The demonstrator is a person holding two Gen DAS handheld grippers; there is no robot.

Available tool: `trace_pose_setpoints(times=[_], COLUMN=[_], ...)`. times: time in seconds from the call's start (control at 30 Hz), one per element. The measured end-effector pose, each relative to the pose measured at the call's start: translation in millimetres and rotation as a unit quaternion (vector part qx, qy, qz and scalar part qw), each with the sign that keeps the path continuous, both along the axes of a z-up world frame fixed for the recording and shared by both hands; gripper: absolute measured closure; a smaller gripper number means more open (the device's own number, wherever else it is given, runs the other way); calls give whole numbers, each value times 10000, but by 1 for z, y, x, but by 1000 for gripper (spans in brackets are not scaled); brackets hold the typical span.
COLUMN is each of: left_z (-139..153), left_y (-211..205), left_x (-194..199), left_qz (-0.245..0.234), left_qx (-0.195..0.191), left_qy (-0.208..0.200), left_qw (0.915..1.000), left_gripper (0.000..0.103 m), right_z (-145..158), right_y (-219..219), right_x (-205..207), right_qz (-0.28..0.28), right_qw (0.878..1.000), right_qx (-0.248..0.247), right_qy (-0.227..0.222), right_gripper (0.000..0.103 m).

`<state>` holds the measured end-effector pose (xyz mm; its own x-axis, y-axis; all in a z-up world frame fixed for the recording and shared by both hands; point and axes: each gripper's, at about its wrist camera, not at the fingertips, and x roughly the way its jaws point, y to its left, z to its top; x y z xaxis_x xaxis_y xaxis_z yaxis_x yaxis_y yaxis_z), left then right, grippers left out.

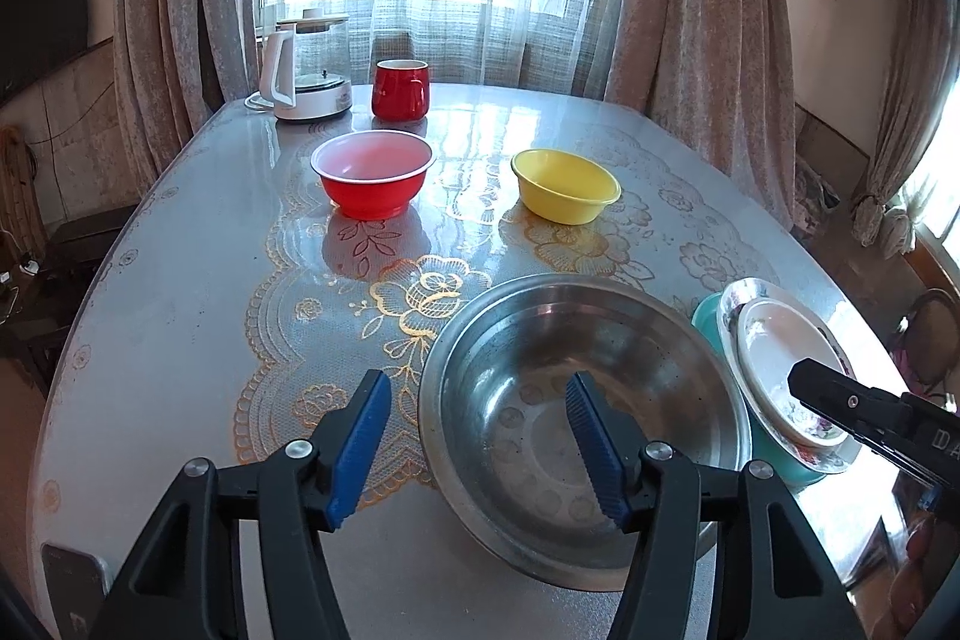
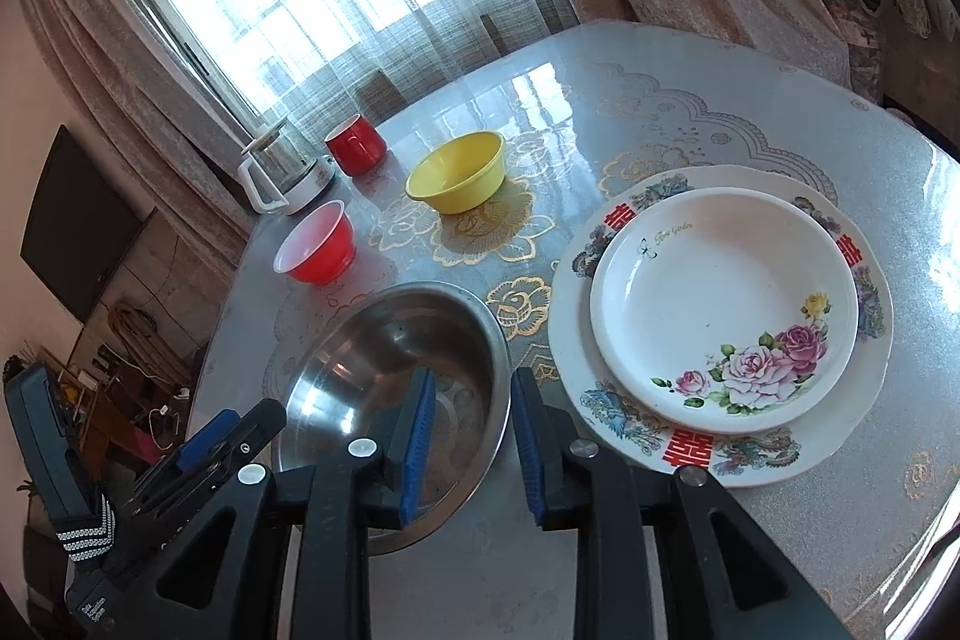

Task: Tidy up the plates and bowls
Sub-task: 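Lower the steel bowl onto the table and open both grippers, then move both grippers to the yellow bowl and pinch its rim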

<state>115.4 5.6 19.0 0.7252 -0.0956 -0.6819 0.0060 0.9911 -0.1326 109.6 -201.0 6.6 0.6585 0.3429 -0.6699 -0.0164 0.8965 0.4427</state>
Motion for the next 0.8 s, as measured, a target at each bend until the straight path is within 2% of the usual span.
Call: trace_pose_setpoints(times=[0.23,0.47,0.7,0.8], left_z=[8,19,31,34], left_y=[-5,-2,2,-1], left_x=[17,45,92,113], left_qz=[-94,-124,-107,-70], left_qx=[21,-244,-414,-342], left_qy=[24,143,325,383], left_qw=[10000,9995,9986,9987], left_gripper=[38,30,26,24], right_z=[5,8,10,9], right_y=[-5,-10,-19,-18], right_x=[19,49,98,122], right_qz=[46,159,224,278], right_qw=[9998,9990,9984,9974], right_qx=[-194,-345,-126,-92], right_qy=[81,217,513,663], right_gripper=[76,74,71,69])
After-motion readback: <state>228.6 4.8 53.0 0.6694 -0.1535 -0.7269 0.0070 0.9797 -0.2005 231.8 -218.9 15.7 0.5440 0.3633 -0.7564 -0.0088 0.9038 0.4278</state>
